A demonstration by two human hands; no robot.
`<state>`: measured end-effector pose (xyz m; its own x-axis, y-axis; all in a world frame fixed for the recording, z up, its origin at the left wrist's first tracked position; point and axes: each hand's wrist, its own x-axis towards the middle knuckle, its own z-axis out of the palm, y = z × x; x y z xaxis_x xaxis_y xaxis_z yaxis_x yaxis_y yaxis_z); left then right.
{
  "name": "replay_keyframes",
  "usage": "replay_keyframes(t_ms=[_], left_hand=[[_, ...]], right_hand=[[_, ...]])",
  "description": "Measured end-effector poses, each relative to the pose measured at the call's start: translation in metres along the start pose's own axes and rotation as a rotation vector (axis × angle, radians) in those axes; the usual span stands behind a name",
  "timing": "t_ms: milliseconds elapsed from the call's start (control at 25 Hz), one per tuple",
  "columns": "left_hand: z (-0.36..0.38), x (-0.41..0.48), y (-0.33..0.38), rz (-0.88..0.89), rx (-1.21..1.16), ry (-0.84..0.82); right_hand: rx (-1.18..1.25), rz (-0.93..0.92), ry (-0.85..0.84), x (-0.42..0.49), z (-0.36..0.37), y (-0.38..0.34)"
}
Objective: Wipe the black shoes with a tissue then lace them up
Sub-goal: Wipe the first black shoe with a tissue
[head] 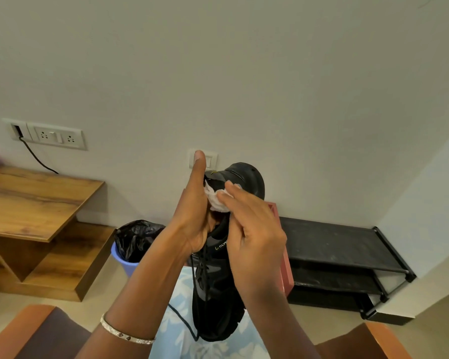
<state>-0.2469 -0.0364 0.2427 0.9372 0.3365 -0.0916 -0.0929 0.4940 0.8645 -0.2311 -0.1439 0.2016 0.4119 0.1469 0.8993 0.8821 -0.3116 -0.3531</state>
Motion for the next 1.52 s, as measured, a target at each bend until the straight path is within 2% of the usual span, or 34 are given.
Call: replay_keyframes(t_ms=[160, 280, 400, 600, 720, 880, 1080, 1200, 1320, 1520], left_hand=[[0.005, 0.0, 0.001, 0.06, -0.013, -0.034], [0.006, -0.001, 0.006, 0.023, -0.003, 0.008], [0.003, 0.0, 0.009, -0.036, -0.049, -0.019], [0.004, 0.004, 0.013, -0.026, -0.147, 0.068], [0.003, 0.001, 0.018, -0.026, -0.162, 0.072], [0.001, 0.002, 0.018, 0.048, -0.138, 0.1], [-0.007, 0.005, 0.023, 0.057, -0.178, 0.131], [-0.009, 0.005, 0.019, 0.072, -0.131, 0.148], [-0.005, 0.0, 0.014, 0.068, -0.12, 0.133], [0.003, -0.007, 0.007, 0.027, -0.129, 0.049]], right_hand=[[0.029, 0.05, 0.032, 0.022, -0.002, 0.001], [0.034, 0.036, 0.012, -0.004, -0.013, 0.005], [-0.047, 0.024, -0.01, -0.042, -0.02, 0.0], [-0.074, -0.061, -0.072, -0.069, -0.01, -0.013], [-0.131, -0.13, -0.035, -0.056, -0.007, -0.012], [-0.077, -0.042, 0.037, -0.028, -0.005, -0.001], [-0.112, -0.047, 0.01, -0.053, -0.01, -0.001], [-0.056, 0.016, -0.002, -0.057, -0.01, -0.001], [0.021, 0.068, 0.01, -0.027, -0.008, 0.005], [0.013, 0.129, 0.066, 0.026, 0.002, 0.015]])
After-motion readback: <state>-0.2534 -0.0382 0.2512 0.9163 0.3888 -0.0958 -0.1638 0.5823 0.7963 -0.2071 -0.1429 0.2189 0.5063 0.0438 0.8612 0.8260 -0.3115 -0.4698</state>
